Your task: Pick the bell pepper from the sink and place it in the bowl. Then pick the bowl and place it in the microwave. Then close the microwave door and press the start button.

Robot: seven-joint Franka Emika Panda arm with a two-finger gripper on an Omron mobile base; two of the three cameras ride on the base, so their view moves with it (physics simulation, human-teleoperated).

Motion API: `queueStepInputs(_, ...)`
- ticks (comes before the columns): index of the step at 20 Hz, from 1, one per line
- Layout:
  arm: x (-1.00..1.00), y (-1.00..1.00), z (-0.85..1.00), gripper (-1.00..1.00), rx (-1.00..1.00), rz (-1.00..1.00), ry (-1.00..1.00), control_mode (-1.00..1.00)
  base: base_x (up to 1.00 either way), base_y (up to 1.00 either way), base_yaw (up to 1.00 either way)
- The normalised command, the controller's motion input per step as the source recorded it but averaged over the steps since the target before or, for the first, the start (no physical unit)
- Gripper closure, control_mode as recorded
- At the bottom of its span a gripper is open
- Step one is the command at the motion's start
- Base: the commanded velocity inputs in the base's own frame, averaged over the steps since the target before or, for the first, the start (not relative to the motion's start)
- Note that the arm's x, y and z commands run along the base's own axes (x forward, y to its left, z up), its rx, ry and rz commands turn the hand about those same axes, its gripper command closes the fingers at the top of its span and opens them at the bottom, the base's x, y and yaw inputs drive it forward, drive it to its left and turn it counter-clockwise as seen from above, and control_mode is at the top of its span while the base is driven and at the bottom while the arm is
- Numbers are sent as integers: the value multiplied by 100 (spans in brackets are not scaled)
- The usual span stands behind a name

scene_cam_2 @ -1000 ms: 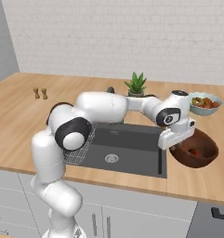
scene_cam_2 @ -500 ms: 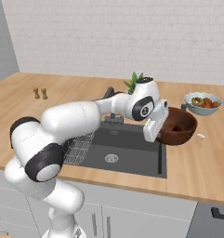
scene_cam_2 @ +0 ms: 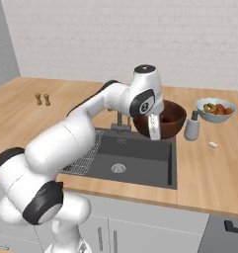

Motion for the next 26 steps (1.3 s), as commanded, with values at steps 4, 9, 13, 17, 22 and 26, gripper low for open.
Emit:
queueStepInputs(4,-21,71,46,100,2,15,-8,-100,0,0,0)
queueStepInputs(9,-22,63,29,100,0,0,-21,-100,0,0,0)
queueStepInputs(13,-26,62,23,100,0,0,-9,-100,0,0,0)
queueStepInputs(17,-40,41,29,100,0,3,-1,-100,0,0,0)
queueStepInputs(22,-36,30,20,100,0,2,0,-100,0,0,0)
queueStepInputs(26,-51,35,14,100,4,4,0,-100,0,0,0)
